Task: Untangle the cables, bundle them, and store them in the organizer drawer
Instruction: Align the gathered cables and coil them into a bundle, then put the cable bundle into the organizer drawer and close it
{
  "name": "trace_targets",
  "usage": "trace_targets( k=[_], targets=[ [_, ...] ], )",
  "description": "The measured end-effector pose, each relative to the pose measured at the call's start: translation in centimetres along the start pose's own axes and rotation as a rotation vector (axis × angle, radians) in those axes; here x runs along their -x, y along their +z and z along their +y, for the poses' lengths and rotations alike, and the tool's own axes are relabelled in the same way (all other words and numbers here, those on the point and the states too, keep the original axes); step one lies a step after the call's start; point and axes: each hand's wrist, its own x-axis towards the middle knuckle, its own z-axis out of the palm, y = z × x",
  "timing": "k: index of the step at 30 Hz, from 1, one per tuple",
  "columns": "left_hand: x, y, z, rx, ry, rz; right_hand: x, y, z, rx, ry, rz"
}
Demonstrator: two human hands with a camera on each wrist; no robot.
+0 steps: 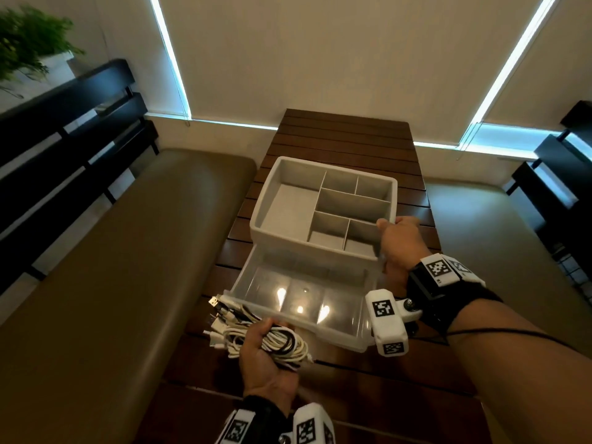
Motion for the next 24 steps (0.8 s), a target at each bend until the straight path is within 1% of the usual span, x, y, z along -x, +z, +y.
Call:
trace_targets(
  k=[3,5,7,8,9,11,12,14,15,17,18,19,20,23,24],
  targets=[
    [0.6,-0.7,0.4,-0.004,0.025,0.015,0.3,0.0,-0.1,-0.021,0.034,-0.020],
    [1.2,-1.0,1.0,-0.085,0.033,0.020,0.6,0.1,-0.3,-0.034,0.056,-0.029],
    [1.6,-1.2,2.1,-0.194,0.106,0.033,0.6,0.0,-0.4,-0.040,0.056,-0.031],
    [1.7,-1.1,2.9,-0.268,0.200,0.029,0.5,0.0,-0.2,-0.034,0.037,-0.028],
    [1.8,-0.8,3.8,-0.357,0.324,0.022,0.4,0.0,-0.2,-0.029,0.028,-0.023],
    [2.1,1.1,5.9,-0.629,0.568,-0.031,0.5,0.1,-0.2,-0.040,0.022,-0.034],
    [2.4,2.6,6.8,-0.774,0.657,-0.111,0.5,0.2,-0.1,-0.054,0.027,-0.035],
    [2.5,5.8,7.9,-1.128,0.733,-0.311,0.6,0.3,-0.2,-0.081,0.045,-0.041],
    [2.2,7.4,8.2,-1.362,0.767,-0.408,0.5,0.3,-0.1,-0.087,0.055,-0.053],
    [0.9,9.8,8.1,-1.913,0.895,-0.602,0.6,0.0,-0.2,-0.097,0.062,-0.078],
    [0.3,10.6,7.7,-2.153,0.940,-0.684,0.4,-0.1,-0.1,-0.100,0.067,-0.085],
    [-0.2,11.1,7.2,-2.320,0.963,-0.752,0.5,-0.2,-0.1,-0.100,0.075,-0.091],
    [-0.7,11.3,6.6,-2.430,0.959,-0.804,0.5,-0.3,-0.1,-0.101,0.079,-0.096],
    [-1.4,11.9,5.9,-2.622,0.985,-0.922,0.3,-0.4,0.1,-0.080,0.064,-0.077],
    [-1.6,11.9,5.9,-2.686,0.956,-0.958,0.1,-0.3,0.2,-0.082,0.053,-0.069]
  ],
)
